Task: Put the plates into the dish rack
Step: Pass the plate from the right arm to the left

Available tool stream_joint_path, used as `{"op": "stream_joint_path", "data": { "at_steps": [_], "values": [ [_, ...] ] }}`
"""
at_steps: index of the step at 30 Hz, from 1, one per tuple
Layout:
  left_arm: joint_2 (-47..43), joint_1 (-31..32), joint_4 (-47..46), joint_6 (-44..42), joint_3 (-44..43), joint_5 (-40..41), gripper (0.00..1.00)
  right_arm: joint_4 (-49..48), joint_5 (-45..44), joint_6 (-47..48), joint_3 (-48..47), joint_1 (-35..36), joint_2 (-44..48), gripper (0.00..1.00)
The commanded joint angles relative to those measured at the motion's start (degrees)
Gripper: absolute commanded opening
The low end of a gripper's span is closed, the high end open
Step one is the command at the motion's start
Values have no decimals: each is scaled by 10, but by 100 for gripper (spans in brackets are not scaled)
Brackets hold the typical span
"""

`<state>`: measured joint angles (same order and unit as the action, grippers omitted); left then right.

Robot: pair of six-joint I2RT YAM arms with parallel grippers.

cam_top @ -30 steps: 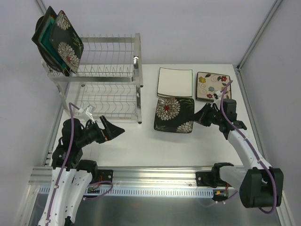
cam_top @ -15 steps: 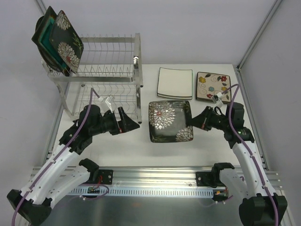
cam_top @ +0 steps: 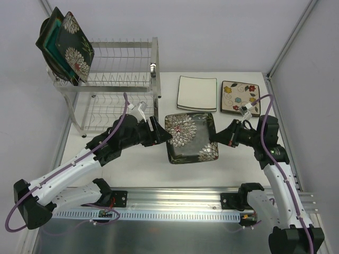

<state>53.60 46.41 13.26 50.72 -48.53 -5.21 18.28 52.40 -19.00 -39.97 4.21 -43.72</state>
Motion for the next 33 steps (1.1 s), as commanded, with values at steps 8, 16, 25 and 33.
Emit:
{"op": "stream_joint_path", "data": {
  "at_steps": [8, 16, 25, 33],
  "values": [
    [24, 5, -64, 4, -40, 34, 57, -49, 87, -10, -51, 5, 23, 1],
    [33, 5, -65, -4, -53, 9, 51, -47, 96, 0, -54, 12, 26, 1],
    [31, 5, -66, 1, -55, -32, 45, -46, 102, 6, -53, 17, 31, 1],
    [33, 5, -65, 3, -56, -73, 45, -44, 100, 13, -50, 18, 36, 1]
  ]
}}
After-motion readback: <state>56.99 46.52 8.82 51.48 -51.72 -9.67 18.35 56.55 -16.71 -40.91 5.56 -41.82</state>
